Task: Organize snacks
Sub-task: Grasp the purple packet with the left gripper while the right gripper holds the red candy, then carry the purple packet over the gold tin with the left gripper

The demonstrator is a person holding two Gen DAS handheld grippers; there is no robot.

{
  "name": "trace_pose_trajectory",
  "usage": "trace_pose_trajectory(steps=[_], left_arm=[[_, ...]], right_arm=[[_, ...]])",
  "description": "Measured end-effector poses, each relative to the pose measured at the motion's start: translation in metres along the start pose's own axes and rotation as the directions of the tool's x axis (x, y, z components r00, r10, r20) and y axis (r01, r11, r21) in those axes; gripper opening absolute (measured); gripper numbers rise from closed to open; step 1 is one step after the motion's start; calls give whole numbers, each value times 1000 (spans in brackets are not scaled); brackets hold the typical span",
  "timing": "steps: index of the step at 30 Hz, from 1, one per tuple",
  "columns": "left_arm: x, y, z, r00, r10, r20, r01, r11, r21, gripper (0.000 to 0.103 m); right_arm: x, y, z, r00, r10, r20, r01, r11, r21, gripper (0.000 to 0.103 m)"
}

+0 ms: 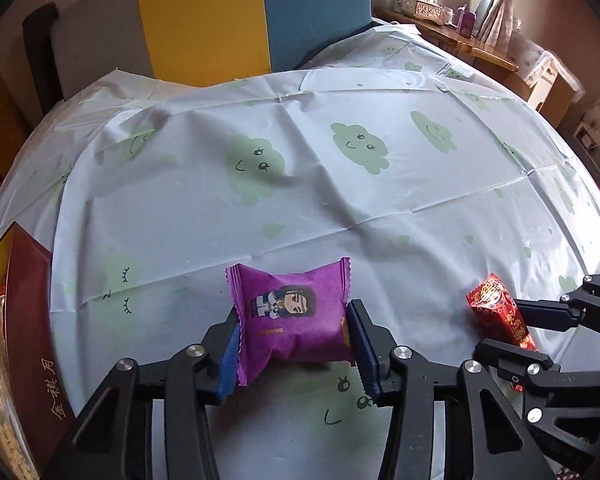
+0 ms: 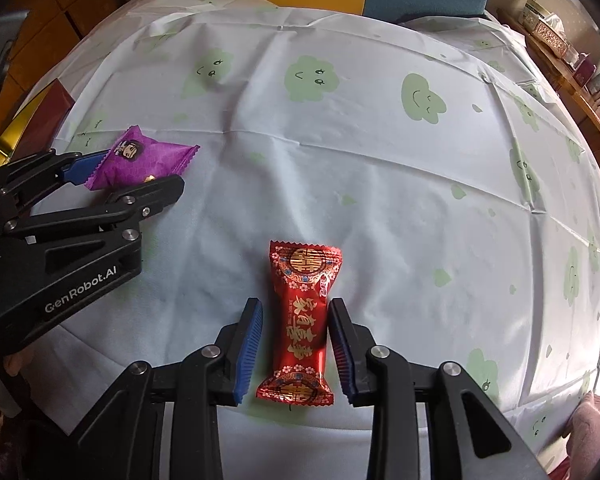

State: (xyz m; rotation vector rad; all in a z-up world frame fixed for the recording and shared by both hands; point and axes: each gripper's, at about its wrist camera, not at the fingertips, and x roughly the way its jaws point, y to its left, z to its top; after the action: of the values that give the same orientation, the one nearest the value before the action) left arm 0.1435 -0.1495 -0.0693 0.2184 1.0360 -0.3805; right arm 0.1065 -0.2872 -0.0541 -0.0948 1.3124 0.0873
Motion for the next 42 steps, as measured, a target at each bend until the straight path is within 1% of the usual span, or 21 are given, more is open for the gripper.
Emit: trace_pose_trajectory(steps=[3,9,12,16,17,18,21,24,31,36,38,42], left_arm=[[-8,-1,-13,1000,6,19,-6,1000,-10,48],[-21,5,-44,997,47,58,-44,998,-53,50],[-23,8,-47,997,45,58,-41,996,-74,50],[-26,8,-51,995,66,70,-61,995,-76,48],[-28,7,-53,996,59,71,-53,995,-79,47],[-30,7,-56,996,49,73,-43,996,-77,47],[-34,5,-63,994,72,77,-67,995,-74,47],[-39,7,-68,995,66,80,-59,995,-84,47],[-48,11,-84,995,66,75,-59,993,-98,47],[-55,11,-95,995,68,75,-61,994,-96,47],[-57,11,-98,994,82,72,-75,993,-91,47],[-65,12,-100,992,94,82,-86,992,-95,47]], right_arm=[[0,2,0,1000,-10,7,10,1000,-19,34],[0,2,-1,1000,-20,15,21,999,-32,34],[0,2,-1,1000,-24,21,24,999,-34,34],[0,3,-3,999,-26,32,27,998,-48,35],[1,4,-3,999,-29,35,31,998,-55,35],[0,5,-4,999,-33,37,36,998,-60,35],[0,9,-4,998,-45,44,49,996,-76,34],[1,14,-6,997,-54,49,58,994,-89,34],[0,4,-7,999,-20,47,22,999,-27,34],[-2,12,-7,997,-54,57,58,996,-72,34],[-2,19,-7,996,-70,63,75,993,-94,34],[-1,27,-11,995,-76,68,83,991,-105,33]])
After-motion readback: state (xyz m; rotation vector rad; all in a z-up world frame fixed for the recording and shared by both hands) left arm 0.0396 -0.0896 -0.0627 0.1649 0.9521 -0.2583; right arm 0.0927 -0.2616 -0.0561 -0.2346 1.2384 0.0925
